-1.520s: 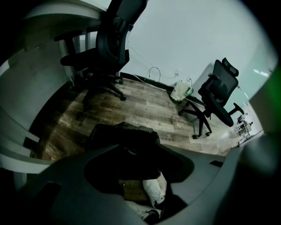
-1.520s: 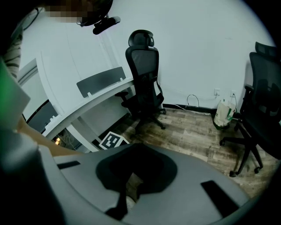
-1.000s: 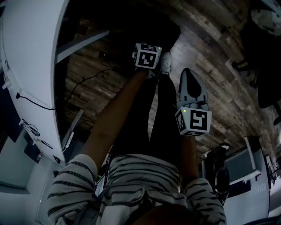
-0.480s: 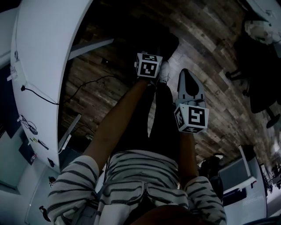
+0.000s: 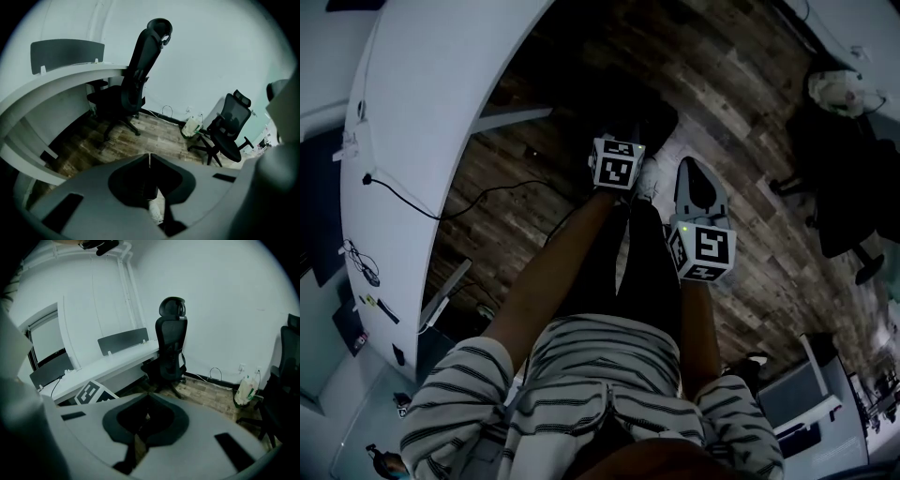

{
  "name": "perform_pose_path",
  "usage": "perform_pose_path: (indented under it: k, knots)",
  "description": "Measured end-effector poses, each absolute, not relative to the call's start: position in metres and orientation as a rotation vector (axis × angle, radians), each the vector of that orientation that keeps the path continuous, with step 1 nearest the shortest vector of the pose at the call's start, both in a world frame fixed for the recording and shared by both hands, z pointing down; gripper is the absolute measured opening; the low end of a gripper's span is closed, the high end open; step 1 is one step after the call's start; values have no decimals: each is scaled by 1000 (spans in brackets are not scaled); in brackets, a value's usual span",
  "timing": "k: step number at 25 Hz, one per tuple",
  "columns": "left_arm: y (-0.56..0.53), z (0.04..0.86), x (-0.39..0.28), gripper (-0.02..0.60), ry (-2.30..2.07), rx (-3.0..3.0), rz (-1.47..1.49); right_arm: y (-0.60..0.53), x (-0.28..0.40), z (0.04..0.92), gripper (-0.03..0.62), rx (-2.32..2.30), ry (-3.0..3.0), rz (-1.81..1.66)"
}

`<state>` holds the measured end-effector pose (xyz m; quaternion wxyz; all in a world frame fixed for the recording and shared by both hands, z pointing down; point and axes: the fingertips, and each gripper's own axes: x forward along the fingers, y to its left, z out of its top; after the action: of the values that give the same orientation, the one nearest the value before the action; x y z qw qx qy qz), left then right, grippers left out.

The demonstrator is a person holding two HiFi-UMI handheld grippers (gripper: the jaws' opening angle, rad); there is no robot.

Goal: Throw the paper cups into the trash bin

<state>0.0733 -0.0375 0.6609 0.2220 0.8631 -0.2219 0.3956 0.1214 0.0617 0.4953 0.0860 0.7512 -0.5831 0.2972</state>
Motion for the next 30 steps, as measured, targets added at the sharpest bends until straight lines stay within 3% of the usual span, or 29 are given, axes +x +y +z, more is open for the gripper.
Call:
perform_pose_path:
  k: [30]
  knots:
    - [-52, 425, 39, 25, -659, 2707, 701, 21, 113, 355, 9, 2296, -1875, 585]
